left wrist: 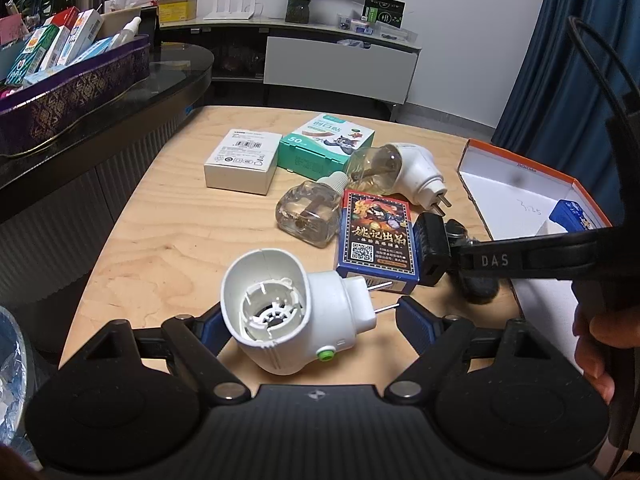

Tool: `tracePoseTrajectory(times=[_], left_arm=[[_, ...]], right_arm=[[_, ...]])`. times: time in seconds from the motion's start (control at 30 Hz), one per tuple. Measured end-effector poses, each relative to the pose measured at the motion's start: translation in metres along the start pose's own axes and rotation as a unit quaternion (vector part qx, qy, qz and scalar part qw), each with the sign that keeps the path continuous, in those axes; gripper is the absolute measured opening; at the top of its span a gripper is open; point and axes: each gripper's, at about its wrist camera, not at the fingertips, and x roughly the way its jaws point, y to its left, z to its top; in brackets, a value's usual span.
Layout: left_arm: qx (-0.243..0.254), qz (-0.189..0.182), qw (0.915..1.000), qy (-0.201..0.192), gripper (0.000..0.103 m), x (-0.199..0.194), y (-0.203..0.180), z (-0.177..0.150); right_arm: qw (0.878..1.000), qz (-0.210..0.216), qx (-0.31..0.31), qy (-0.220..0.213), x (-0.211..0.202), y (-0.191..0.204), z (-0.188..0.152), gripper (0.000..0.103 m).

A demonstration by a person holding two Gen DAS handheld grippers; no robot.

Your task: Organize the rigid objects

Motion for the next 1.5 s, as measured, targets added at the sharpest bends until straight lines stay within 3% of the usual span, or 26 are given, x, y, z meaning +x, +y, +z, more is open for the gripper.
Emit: tracePoseTrajectory(times=[0.43,0.7,1.07,1.5], left_arm=[[0.004,-0.023,0.9996,-0.015,0.086,-0.013,-0.018,0.008],[0.044,-0.055,0.9966,-0.042,0.086,-0.028,-0.069,0.028],[0.111,-0.122,0.9844,-0.061,0.086,-0.032,-0.168,0.054],[0.133,-0.122,0.9821,-0.054,0.086,-0.024,-0.199,0.05]], right_arm=[[0.994,0.055,0.064,-0.073,-0.072,-0.038,-0.01,0.045],[0.988,0.003,0.066,-0.138,-0.134,-0.07,-0.013,0.045],[0.977,-0.077,0.09,-0.176,-0.196,-0.13,-0.035,0.045],[0.975,-0.086,0.119,-0.167,-0.201,-0.161,-0.06,0.045]])
